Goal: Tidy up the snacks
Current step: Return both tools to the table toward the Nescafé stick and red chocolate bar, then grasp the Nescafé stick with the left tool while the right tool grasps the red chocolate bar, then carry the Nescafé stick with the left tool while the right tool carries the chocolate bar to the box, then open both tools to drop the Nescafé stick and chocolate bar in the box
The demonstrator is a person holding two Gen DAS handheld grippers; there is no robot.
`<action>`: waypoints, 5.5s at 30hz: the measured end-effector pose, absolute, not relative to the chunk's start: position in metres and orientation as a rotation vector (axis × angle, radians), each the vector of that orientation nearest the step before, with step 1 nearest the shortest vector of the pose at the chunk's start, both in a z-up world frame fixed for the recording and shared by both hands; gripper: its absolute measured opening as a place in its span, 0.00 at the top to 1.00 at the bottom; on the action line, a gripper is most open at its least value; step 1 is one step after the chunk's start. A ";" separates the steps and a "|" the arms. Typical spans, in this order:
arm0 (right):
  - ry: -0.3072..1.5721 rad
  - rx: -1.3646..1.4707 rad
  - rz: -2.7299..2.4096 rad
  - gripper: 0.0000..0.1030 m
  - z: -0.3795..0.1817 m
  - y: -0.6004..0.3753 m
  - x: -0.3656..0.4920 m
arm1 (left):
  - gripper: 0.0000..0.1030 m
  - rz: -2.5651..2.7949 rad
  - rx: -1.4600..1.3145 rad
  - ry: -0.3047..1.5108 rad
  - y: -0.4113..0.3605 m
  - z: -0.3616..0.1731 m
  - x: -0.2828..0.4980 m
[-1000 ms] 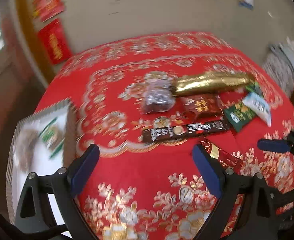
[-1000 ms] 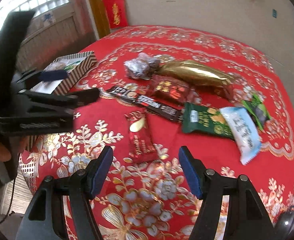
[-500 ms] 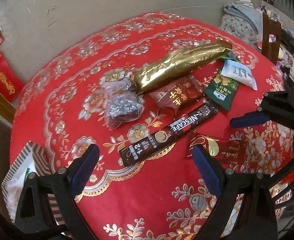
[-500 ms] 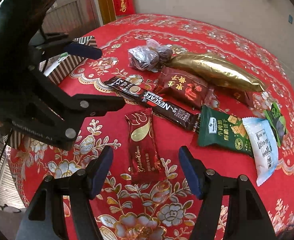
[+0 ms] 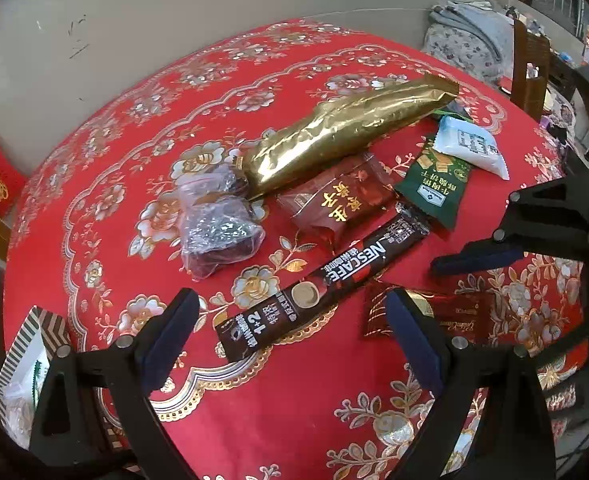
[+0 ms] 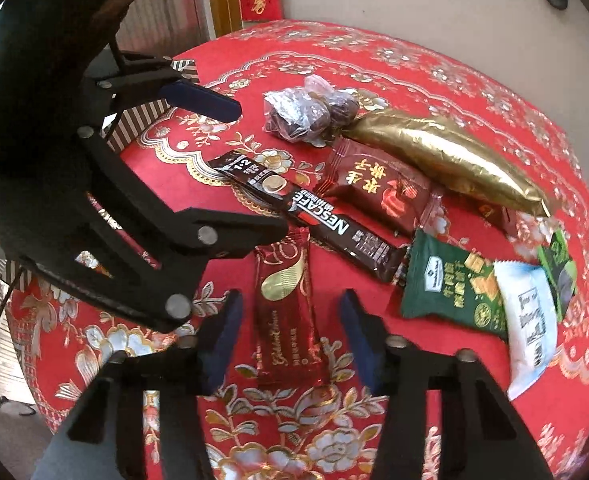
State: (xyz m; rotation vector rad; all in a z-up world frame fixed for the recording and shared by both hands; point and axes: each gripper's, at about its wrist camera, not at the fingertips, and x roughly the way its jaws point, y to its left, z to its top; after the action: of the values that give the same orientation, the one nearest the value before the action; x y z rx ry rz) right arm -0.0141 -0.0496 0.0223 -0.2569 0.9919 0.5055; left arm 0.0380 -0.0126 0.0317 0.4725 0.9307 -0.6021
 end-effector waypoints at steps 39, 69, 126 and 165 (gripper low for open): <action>0.975 -0.074 0.391 0.74 0.021 -0.083 -0.061 | 0.80 -0.565 0.454 0.939 -0.020 0.019 -0.018; 0.873 -0.058 0.329 0.74 0.038 -0.026 -0.054 | 0.82 -0.174 0.107 0.805 0.049 0.040 -0.060; 0.947 -0.239 0.688 0.74 0.046 0.227 -0.026 | 0.81 0.195 0.048 0.879 0.261 0.033 -0.048; 0.903 -0.120 0.722 0.53 0.056 0.195 -0.042 | 0.15 0.312 0.024 0.854 0.268 0.041 -0.067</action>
State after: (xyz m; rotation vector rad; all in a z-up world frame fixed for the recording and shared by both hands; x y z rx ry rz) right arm -0.0419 0.1949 0.0564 -0.1203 0.9029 0.7224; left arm -0.0670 0.2677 0.0414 0.0242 0.8544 0.3124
